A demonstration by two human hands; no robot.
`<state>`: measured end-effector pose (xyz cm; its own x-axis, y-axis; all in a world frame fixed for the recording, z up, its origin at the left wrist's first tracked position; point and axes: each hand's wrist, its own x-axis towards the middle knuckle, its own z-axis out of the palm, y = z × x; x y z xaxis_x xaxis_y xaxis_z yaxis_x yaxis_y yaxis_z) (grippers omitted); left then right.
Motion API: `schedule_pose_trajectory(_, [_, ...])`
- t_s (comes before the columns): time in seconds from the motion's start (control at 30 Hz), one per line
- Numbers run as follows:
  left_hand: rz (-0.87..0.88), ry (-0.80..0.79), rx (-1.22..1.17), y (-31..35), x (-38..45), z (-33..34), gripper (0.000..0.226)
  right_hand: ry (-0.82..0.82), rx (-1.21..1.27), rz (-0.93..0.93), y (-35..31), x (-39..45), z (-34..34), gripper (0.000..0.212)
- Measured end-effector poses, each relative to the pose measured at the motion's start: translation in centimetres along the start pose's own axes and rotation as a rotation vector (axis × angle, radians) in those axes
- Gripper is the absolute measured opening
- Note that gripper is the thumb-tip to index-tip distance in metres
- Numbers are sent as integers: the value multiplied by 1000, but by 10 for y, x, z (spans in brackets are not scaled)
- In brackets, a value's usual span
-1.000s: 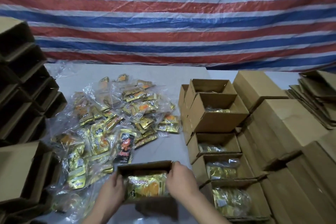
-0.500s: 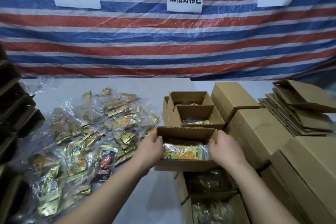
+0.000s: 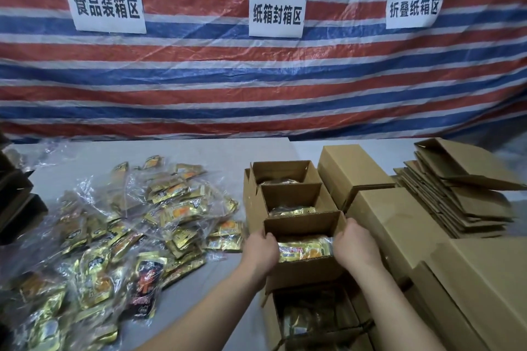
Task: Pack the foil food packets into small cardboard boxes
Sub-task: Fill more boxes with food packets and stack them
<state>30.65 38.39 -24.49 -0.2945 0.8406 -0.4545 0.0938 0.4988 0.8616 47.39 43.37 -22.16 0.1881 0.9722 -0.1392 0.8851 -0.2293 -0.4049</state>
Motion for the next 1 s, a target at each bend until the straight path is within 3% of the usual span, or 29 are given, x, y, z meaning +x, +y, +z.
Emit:
schedule_pose_trajectory(0.43, [-17,-49,10,1,7,19,39,55,47,-1,12,11,22,49])
schedule_pose_trajectory(0.67, [-32,-186,-42,-5,4,6,64,247,-16,-161,10,0,25,40])
schedule_pose_trajectory(0.77, [-30,-213,-81,-6,2,0,69,224,-20,-168,9,-1,24,41])
schedule_pose_trajectory(1.0, [60,-148,-87,-2,-8,-18,58,254,-42,-246,-6,-3,17,51])
